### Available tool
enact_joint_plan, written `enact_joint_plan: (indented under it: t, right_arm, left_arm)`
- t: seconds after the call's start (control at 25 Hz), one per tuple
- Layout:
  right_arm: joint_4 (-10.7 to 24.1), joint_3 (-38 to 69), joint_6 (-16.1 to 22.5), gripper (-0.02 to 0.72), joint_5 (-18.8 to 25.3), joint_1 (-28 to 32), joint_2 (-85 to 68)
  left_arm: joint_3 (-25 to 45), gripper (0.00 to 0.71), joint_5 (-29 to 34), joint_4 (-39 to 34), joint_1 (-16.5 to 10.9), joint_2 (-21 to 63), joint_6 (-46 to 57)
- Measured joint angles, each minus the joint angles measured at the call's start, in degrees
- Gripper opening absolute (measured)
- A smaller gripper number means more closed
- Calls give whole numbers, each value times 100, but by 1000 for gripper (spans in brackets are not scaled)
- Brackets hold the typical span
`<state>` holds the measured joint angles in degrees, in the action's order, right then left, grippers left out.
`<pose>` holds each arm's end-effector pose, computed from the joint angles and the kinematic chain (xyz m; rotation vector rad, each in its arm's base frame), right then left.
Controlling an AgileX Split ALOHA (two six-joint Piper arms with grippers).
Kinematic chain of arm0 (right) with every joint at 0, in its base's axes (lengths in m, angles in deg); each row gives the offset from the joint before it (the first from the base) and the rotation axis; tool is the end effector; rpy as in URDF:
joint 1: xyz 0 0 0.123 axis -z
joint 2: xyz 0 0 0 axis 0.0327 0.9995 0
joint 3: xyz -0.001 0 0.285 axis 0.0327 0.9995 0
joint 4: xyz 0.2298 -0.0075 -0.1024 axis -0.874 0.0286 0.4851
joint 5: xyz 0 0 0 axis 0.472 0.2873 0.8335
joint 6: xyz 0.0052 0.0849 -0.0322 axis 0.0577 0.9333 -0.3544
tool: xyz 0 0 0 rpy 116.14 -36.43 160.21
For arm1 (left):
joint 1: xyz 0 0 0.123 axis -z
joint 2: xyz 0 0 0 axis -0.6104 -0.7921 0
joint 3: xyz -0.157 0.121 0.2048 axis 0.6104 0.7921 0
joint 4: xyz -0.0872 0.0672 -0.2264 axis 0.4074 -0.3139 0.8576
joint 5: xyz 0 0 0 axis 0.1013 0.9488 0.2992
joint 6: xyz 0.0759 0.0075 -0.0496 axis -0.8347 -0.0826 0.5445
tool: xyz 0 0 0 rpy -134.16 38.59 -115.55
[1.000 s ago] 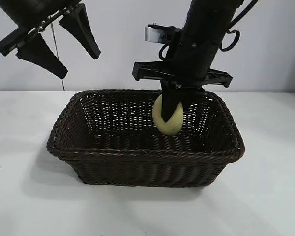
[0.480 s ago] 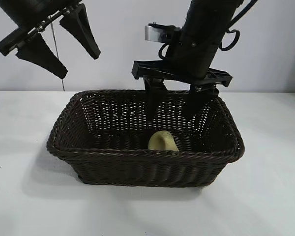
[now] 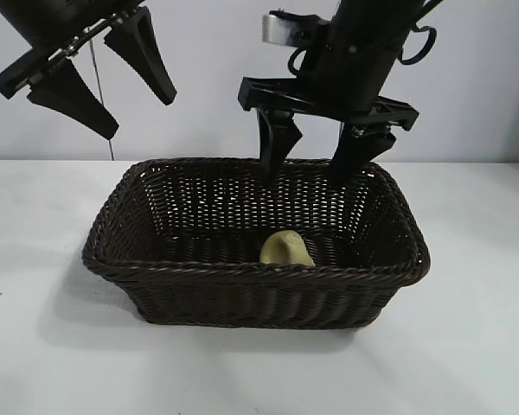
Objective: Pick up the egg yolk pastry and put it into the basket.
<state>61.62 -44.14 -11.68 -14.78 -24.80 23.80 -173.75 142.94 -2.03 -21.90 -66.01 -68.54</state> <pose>0.3557 0.1670 0.2827 -0.4694 2.8236 0.3447 0.3560 -0.1462 0.2766 0.2240 2.8110 -0.8263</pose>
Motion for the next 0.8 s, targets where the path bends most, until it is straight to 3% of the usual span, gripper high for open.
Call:
enact_joint_plan:
  t: [0.36, 0.8]
  right_arm:
    - [-327, -151, -412, 549, 565, 539, -239]
    - [-427, -151, -488, 549, 658, 702, -239]
  left_arm:
    - [0, 498, 0, -4, 0, 0, 0]
    - [0, 498, 0, -4, 0, 0, 0]
